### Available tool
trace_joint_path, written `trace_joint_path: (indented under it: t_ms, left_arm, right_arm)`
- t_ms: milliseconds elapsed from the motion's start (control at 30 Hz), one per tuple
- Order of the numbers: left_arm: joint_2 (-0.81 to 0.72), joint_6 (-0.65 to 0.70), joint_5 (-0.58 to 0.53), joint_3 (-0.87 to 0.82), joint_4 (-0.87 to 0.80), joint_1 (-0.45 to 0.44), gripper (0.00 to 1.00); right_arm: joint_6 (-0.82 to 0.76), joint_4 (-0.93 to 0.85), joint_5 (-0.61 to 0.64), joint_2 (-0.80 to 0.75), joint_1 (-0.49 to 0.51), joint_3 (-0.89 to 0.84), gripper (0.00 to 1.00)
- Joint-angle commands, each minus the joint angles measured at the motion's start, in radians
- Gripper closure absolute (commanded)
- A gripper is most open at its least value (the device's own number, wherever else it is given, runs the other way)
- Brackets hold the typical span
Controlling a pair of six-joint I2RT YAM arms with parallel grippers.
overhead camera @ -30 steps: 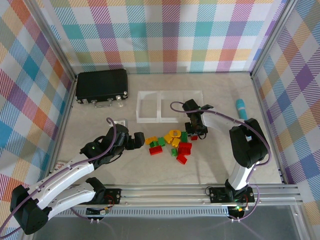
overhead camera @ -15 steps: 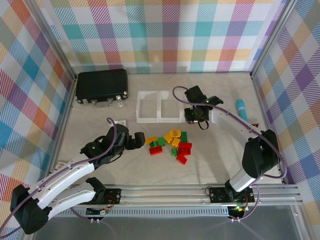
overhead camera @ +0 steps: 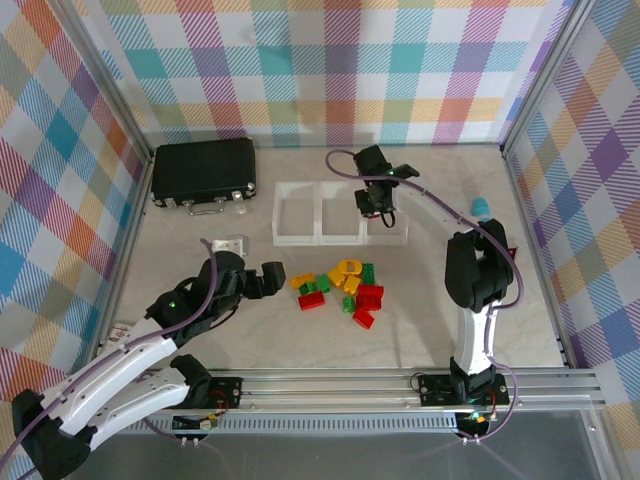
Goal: Sort the legos into containers by color
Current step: Place the lego in the container.
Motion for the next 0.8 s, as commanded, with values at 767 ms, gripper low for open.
trace_joint_path:
  t_ms: [767]
  left_arm:
    - [-0.034, -0.149, -0.247, -0.076, -0.113, -0.006, 0.0]
  right_arm:
    - [0.03, 0.047, -0.076, 0.078, -0.086, 0.015, 0.69]
